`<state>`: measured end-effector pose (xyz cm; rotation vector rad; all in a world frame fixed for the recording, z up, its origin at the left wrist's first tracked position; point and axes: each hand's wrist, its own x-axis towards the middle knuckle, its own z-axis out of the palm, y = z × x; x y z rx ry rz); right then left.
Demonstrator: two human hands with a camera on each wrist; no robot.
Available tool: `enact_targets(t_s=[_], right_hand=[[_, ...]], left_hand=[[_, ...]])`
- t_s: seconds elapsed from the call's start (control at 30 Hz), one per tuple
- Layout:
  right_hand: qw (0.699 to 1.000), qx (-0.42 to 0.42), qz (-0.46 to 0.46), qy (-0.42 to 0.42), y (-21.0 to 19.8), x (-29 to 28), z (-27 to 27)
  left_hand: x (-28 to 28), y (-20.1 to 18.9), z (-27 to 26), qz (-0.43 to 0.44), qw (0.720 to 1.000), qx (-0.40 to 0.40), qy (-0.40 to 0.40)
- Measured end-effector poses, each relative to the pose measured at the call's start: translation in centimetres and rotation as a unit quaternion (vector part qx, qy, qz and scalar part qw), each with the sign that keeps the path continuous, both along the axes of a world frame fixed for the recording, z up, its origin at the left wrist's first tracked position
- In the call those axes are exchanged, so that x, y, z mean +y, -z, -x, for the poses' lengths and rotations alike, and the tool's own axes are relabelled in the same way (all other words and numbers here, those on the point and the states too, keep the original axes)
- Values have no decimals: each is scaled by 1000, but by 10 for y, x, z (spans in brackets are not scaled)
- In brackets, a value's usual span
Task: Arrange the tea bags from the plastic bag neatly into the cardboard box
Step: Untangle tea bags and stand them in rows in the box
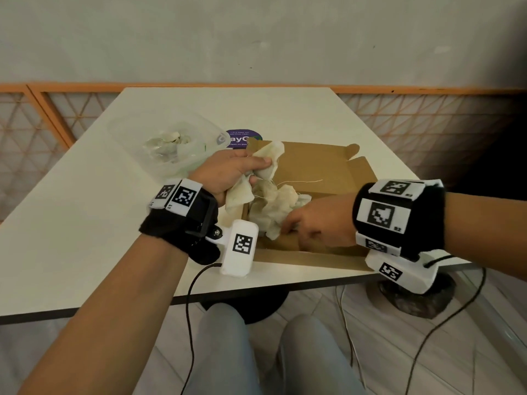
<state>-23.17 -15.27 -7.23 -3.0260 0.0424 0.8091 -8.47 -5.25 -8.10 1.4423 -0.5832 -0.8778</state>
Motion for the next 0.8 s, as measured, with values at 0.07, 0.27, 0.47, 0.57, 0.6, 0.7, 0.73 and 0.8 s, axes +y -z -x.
enact_targets(t_s=[0.07, 0.27, 0.47, 0.57, 0.6, 0.7, 0.73, 0.8], right_hand=[[999, -14, 19, -21, -2, 5, -1], [983, -25, 119, -141, -4, 6, -2], [994, -43, 92, -37, -3, -4, 4], [996, -81, 40, 4, -6, -10, 7], [995, -90, 29, 14, -8, -11, 8], [994, -104, 9, 33, -12, -18, 13], [994, -104, 3, 35, -14, -20, 15], [994, -101, -13, 33, -15, -20, 18]], left_hand=[[-2, 0, 0, 6, 1000, 6, 1], [1, 2, -3, 13, 1000, 19, -4], [6, 8, -12, -6, 1000, 6, -20], [6, 9, -14, -12, 1000, 3, -26], [6, 9, -14, -10, 999, 5, -30], [6, 9, -15, 2, 999, 15, -36], [5, 8, -14, 5, 999, 15, -37], [5, 6, -12, 7, 999, 12, -41]])
